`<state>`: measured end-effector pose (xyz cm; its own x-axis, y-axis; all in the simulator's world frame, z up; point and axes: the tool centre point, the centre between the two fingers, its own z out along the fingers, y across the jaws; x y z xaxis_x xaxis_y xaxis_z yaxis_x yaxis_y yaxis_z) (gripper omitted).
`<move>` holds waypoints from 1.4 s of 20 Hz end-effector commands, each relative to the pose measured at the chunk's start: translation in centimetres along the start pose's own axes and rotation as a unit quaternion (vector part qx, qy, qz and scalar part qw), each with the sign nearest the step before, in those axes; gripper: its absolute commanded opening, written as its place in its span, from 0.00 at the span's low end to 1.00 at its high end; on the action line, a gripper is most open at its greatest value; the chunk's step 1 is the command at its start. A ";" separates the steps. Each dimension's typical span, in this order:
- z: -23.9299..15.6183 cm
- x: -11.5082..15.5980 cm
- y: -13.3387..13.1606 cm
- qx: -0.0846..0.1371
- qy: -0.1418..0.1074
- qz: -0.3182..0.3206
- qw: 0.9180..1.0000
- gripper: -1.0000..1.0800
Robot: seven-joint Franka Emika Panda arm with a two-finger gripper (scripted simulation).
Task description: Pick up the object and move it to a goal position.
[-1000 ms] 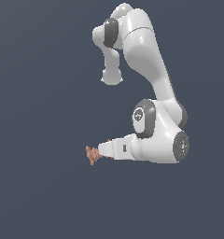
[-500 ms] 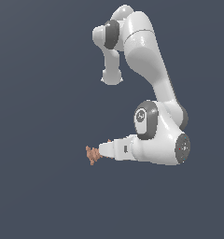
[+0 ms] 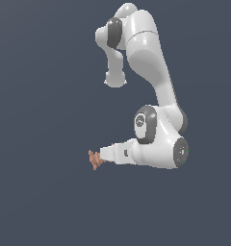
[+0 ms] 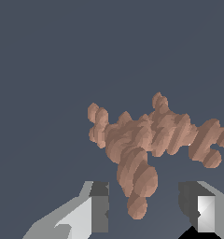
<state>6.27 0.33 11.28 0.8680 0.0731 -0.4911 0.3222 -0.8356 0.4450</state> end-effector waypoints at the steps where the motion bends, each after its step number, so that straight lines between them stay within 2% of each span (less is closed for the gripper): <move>1: 0.6 0.0 0.0 0.000 0.000 0.000 1.000 0.62; 6: 1.2 0.0 0.0 -0.001 -0.001 0.000 1.000 0.62; 7: 1.2 0.0 0.0 -0.001 -0.001 0.000 1.000 0.00; 28: 1.4 -0.8 -0.3 -0.001 0.000 0.000 1.000 0.00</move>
<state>5.12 -0.24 10.45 0.8678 0.0727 -0.4916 0.3225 -0.8349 0.4459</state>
